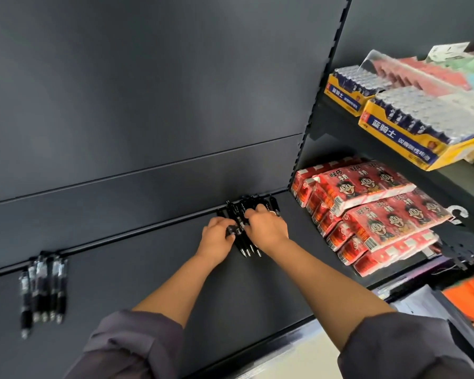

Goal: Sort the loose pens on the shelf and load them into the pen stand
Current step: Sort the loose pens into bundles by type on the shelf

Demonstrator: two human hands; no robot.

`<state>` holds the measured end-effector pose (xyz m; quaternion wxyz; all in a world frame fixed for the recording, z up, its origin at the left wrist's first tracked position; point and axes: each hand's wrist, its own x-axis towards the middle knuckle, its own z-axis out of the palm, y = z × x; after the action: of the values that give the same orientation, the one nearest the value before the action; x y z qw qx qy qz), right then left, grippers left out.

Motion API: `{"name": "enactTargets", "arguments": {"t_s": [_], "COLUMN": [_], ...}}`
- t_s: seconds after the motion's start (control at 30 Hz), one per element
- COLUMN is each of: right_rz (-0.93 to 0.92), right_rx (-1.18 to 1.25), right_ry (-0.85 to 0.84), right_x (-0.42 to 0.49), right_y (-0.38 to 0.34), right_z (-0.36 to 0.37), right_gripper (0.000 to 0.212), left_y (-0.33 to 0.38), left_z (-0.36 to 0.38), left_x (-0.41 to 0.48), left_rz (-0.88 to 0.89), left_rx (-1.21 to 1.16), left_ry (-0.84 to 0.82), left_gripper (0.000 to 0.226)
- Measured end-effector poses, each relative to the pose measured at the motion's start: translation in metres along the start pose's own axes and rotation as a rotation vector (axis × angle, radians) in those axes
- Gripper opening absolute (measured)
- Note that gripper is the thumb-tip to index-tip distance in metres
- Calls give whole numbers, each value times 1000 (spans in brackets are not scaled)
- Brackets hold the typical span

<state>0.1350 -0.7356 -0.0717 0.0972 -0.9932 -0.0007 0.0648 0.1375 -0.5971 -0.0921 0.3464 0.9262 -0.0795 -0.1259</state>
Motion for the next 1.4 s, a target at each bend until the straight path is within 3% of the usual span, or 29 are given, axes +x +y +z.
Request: {"name": "enactTargets", "arguments": {"t_s": [0.33,0.6,0.8,1.03,1.2,1.33,1.4], "right_rz": [-238,-540,-657,-622,-491,-334,-264], "right_rx": [-56,-30,-10,-28,123,208,214], "right_ry": [156,230,139,-140,-322,-294,-261], "right_x": [-7,-36,-75,-97,-94,-88,-83], "right_y": [-82,-243,-376,-469,-514,-544,-557], "right_z": [-11,4,36,73,94,112,120], "right_gripper": [30,28,28,24,20,21,33], "left_y": [-43,-137,-231,-325,-365,-379,-382], "left_z": [-88,-185,-251,-293,-306,-310,-313], "left_x": [-60,-150,-226,-296,-325,-334,-335], "left_rz": [-20,-70,-122,-315,-402,-423,-431], "left_rx": [255,487,518,377,288,259,248], "left_ry": [234,434,458,398,392,388,385], "left_gripper": [22,18,18,15,16,17,18]}}
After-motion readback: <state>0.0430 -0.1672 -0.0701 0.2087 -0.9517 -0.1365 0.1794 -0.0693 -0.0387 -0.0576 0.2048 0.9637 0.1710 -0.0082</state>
